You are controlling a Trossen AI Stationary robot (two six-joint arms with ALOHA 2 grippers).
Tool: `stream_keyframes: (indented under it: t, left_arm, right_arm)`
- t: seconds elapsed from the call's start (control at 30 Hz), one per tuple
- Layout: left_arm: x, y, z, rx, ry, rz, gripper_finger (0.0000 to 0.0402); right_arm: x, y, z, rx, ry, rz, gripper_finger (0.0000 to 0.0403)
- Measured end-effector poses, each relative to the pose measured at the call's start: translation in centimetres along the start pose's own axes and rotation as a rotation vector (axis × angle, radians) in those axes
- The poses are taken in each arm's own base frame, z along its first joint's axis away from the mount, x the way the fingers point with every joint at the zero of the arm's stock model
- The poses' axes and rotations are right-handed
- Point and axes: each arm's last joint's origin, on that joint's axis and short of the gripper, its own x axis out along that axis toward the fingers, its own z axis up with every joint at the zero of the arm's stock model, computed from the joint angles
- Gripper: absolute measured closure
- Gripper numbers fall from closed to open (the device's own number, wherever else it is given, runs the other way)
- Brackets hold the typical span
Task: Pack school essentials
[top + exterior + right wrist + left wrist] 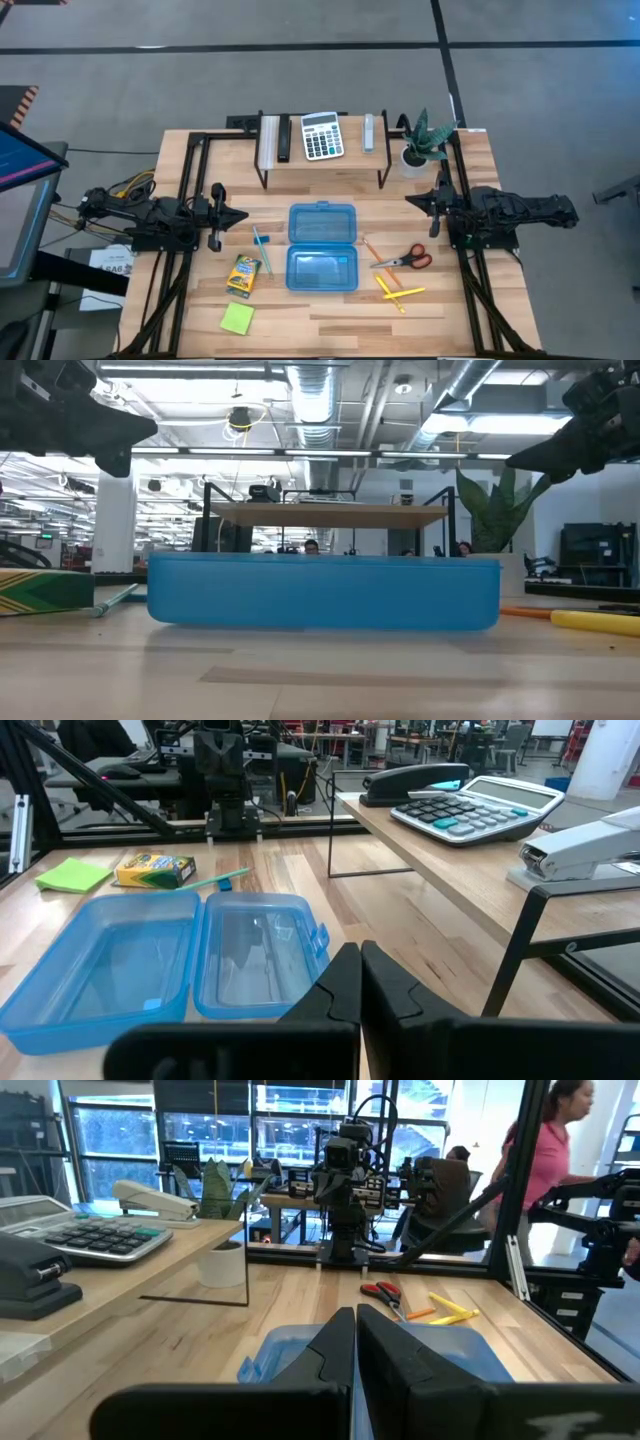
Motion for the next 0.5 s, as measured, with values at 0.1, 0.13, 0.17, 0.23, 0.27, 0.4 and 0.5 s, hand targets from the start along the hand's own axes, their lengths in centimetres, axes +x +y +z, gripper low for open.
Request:
stream_keyframes:
  t: [0.1, 0.13, 0.17, 0.23, 0.27, 0.4, 0.5]
  left_arm:
    - [0.0, 0.0, 0.0, 0.0, 0.0, 0.0, 0.0397]
    - [0.0, 0.0, 0.0, 0.0, 0.0, -0.001, 0.0397]
    - [0.0, 0.0, 0.0, 0.0, 0.0, 0.0, 0.0397]
    - [0.0, 0.0, 0.0, 0.0, -0.001, 0.0, 0.0397]
    - [0.0, 0.0, 0.0, 0.0, 0.0, -0.001, 0.0397]
    - [0.0, 0.0, 0.0, 0.0, 0.0, -0.001, 0.0397]
    - [0.0, 0.0, 0.0, 0.0, -0.001, -0.001, 0.0397]
  right_arm:
    - [0.0, 0.0, 0.0, 0.003, -0.004, 0.001, 0.039]
    - [0.0, 0.0, 0.1, 0.006, -0.014, 0.003, 0.039]
    - [0.0, 0.0, 0.3, 0.012, -0.03, 0.003, 0.039]
    - [0.0, 0.0, 0.7, 0.024, -0.067, 0.004, 0.039]
    - [0.0, 0.0, 0.9, 0.031, -0.089, 0.005, 0.039]
    - [-0.2, 0.0, 1.9, 0.085, -0.195, 0.01, 0.039]
    - [-0.3, 0.0, 2.3, 0.165, -0.232, 0.02, 0.039]
